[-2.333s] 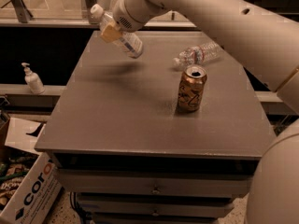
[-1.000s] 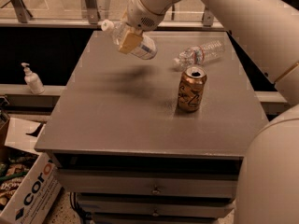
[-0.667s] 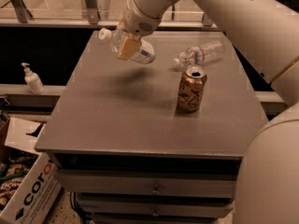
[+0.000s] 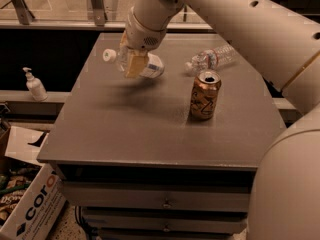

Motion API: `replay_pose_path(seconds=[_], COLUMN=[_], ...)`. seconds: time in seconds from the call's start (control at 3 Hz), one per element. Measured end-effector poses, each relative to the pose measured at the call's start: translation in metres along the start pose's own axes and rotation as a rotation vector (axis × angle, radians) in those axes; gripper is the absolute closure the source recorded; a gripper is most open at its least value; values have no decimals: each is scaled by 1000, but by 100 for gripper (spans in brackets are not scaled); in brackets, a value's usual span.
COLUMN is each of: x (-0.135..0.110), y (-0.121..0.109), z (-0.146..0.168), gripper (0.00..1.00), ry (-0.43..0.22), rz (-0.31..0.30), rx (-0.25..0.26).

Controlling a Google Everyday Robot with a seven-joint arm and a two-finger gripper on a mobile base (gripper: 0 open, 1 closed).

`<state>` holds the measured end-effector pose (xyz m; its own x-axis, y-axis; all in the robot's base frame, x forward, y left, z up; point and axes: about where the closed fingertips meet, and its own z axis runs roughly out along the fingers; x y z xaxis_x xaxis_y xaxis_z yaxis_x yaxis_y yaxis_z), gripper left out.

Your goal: Knock blue plastic bottle over

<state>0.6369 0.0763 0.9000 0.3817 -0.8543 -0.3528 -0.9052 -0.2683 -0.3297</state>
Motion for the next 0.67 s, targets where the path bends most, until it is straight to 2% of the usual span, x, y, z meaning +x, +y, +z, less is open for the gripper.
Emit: replay_pose_path(seconds=[0.33, 0.67], x=[-5, -10], y=[9, 15], z=[11, 19], gripper=[100, 82], ry=[4, -7], rz=[-58, -110], rx=[-40, -77])
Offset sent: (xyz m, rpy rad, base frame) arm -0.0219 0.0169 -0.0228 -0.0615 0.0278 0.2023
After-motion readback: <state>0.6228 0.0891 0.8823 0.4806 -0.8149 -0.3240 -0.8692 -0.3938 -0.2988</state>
